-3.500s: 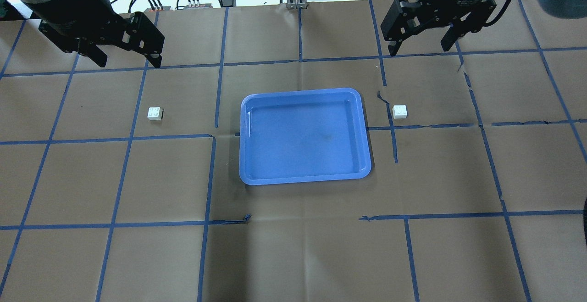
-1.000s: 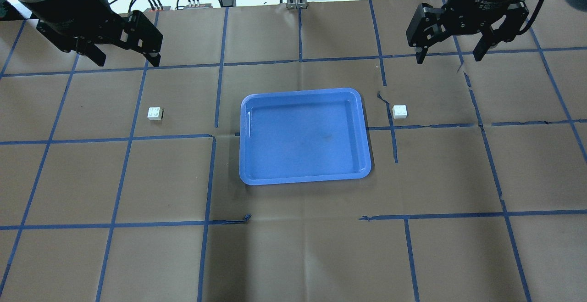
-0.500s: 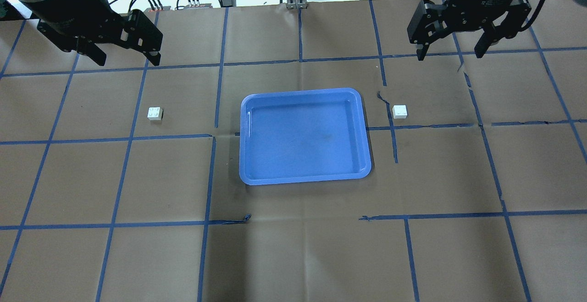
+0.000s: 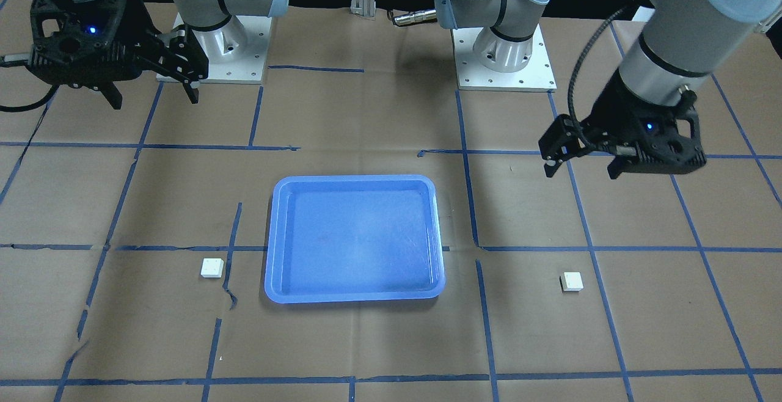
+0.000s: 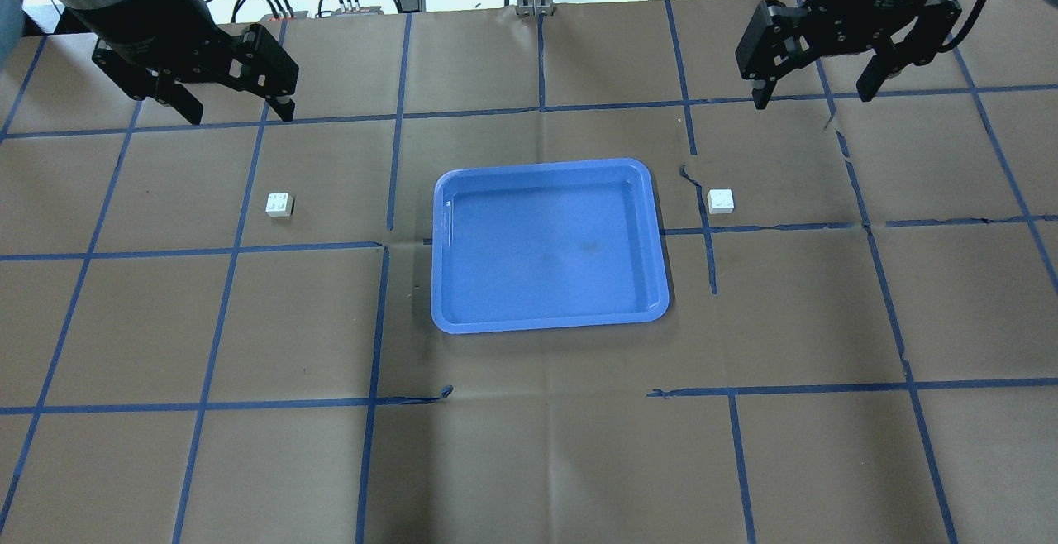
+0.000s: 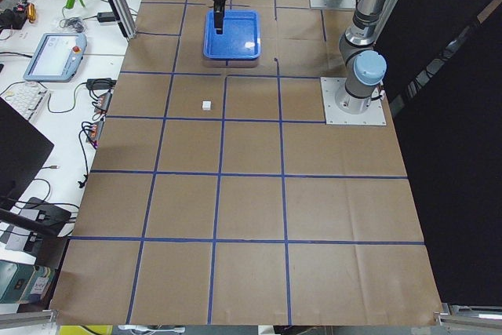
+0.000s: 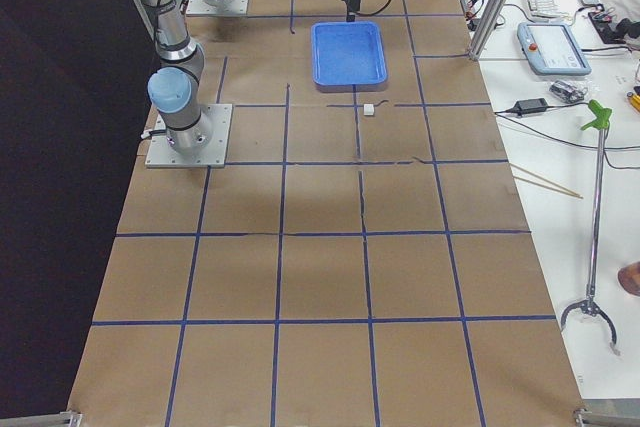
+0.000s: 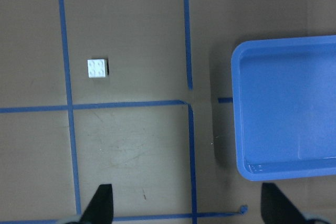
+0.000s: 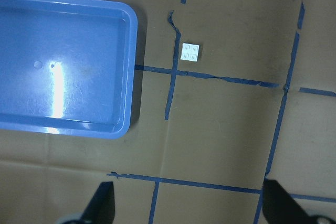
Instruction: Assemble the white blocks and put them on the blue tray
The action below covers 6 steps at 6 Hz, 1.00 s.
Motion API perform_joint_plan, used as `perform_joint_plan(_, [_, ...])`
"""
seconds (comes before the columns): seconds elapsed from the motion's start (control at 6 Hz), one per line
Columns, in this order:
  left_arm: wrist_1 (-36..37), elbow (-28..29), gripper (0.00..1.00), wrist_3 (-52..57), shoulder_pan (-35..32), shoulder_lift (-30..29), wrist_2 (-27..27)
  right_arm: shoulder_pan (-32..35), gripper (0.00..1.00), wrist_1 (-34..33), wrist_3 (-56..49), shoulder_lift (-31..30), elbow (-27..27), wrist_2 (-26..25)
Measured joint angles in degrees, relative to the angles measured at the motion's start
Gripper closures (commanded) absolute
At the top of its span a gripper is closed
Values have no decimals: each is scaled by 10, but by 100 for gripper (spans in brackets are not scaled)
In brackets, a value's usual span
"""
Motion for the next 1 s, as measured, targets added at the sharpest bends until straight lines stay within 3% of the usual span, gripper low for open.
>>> perform_joint_plan(0.33, [98,-20,1,81,41,-88,-1,0,0,0,-114,2,2,-2])
perform_joint_plan(0.83, [301,-138,3,129,78,-154,-2,-3,0,-16,-295,13,2,-3])
perform_joint_plan(1.0, [347,-153,3,131,80,-173,-2,-6,0,-24,-373,23,1,-1])
